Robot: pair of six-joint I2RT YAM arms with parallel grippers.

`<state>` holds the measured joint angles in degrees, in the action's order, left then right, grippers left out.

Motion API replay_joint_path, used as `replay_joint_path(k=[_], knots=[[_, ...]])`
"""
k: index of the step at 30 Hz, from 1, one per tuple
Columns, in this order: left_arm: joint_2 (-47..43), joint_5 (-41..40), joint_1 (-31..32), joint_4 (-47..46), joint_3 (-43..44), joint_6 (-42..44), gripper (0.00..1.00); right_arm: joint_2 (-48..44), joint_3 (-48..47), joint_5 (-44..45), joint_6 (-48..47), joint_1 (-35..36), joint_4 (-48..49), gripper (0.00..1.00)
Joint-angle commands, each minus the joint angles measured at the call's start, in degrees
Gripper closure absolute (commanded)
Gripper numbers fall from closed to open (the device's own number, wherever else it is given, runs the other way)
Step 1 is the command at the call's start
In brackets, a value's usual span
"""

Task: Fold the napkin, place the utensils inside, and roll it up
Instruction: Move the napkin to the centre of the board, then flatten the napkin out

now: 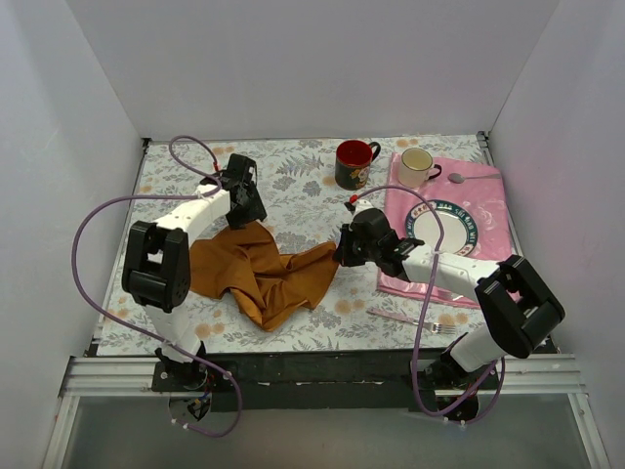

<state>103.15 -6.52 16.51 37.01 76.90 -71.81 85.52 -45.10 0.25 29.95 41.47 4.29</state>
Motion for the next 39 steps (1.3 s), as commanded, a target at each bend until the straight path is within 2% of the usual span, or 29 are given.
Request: replay_joint_path(k=[1,4,9,15,19,20,21,22,23,32,36,39], knots=[[-0.60,-9.99,2.91,3.76,0.70,-7.00,0.48,-2.11,0.01,0.28,-2.71,-0.34,0.27,0.99],[1.61,-11.13,4.58,4.82,1.40,-9.82,0.42,-1.85,-0.34,0.01,-2.80,-0.34,0.54,0.99],[7.22,-11.58,7.47,6.05,5.00,-12.64,0.39,-1.40,-0.34,-2.71,-2.88,-0.34,0.63,0.99],[9.96,-12.02,8.27,5.79,6.06,-13.53,0.43,-1.76,0.37,-3.33,-3.32,-0.25,0.80,0.99],[10.66,-12.90,8.27,5.96,7.29,-13.44,0.64,-2.11,-0.60,-2.71,-4.55,-0.25,0.01,0.99],[10.49,-13.94,8.27,6.22,7.56,-13.36,0.78,-2.28,-1.12,-2.54,-5.08,-0.25,-0.77,0.99],[10.40,-14.74,8.19,6.84,7.82,-13.18,0.83,-2.37,-1.65,-2.28,-5.86,-0.34,-1.48,0.99],[9.44,-15.62,8.10,6.93,8.08,-13.09,0.89,-2.37,-2.27,-1.92,-7.35,-0.34,-2.27,0.99],[8.83,-17.36,8.01,7.02,8.09,-12.92,1.00,-2.46,-3.75,-0.88,-8.24,-0.34,-3.67,0.99],[-4.96,-22.48,0.81,8.77,10.63,-11.42,1.00,-3.77,-16.58,6.07,-21.23,-0.34,-12.99,0.99],[-15.40,-24.32,-2.79,8.17,13.79,-8.88,1.00,-5.62,-22.48,4.06,-26.33,-0.25,-14.84,0.99],[-21.83,-25.38,-2.89,4.06,13.89,-4.23,1.00,-7.90,-25.47,0.10,-29.76,-0.17,-14.49,0.99]])
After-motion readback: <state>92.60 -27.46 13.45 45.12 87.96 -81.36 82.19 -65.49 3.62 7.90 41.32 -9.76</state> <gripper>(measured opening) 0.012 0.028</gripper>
